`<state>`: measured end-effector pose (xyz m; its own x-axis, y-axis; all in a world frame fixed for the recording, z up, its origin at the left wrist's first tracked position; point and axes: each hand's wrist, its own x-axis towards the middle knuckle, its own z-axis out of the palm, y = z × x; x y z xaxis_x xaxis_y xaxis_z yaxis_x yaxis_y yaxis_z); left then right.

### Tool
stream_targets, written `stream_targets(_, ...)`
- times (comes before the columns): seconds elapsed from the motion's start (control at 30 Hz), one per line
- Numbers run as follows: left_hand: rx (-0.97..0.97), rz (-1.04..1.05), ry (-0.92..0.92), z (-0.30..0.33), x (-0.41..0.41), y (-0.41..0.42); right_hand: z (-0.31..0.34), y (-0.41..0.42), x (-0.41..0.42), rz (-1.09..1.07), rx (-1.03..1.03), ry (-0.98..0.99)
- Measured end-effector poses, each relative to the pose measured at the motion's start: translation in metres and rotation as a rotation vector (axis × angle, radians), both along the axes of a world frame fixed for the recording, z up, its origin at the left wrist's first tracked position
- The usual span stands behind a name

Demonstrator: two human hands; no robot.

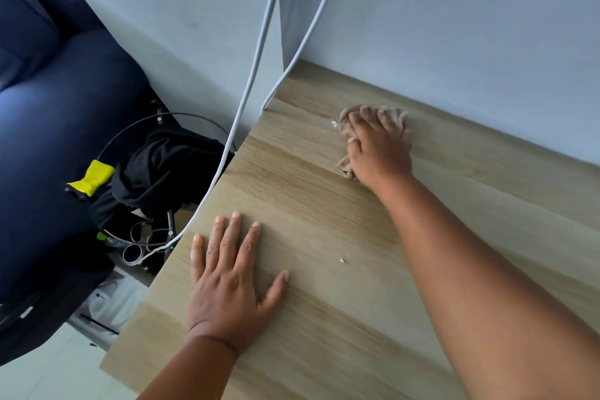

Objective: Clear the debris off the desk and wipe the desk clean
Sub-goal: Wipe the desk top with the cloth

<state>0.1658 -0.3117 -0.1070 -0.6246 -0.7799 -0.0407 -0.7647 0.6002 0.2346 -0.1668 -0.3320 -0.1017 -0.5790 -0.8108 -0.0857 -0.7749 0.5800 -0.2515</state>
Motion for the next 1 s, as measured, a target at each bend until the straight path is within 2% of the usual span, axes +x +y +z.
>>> stream_targets(0.17,0.006,-0.001,0.002,0.001,0.0,0.0,0.003,0.063,0.002,0.26,0.005,0.011)
stream_targets(0.23,0.007,0.0,0.012,0.0,0.0,0.0,0.002,0.084,-0.011,0.212,0.015,0.015)
stream_targets(0.3,0.003,0.002,0.017,0.0,0.0,0.0,0.0,0.083,-0.024,0.074,0.036,0.024)
stream_targets(0.4,-0.002,-0.002,0.012,-0.001,0.0,0.0,0.0,0.044,-0.028,-0.074,0.061,0.051)
stream_targets(0.47,-0.007,-0.003,0.01,-0.002,0.001,0.0,0.002,0.016,-0.018,-0.068,0.064,0.034)
stream_targets(0.6,-0.019,-0.005,0.014,-0.003,0.001,0.0,0.005,-0.001,0.017,0.116,0.049,-0.014)
stream_targets(0.77,-0.025,-0.006,0.006,-0.002,0.001,-0.001,0.008,0.061,0.025,0.357,0.047,-0.011)
stream_targets(0.9,-0.019,-0.004,0.023,-0.001,0.0,0.0,0.008,0.099,-0.007,0.216,0.054,0.027)
stream_targets(1.0,-0.011,0.002,0.001,-0.001,-0.001,-0.001,0.004,0.072,-0.014,-0.012,0.05,0.034)
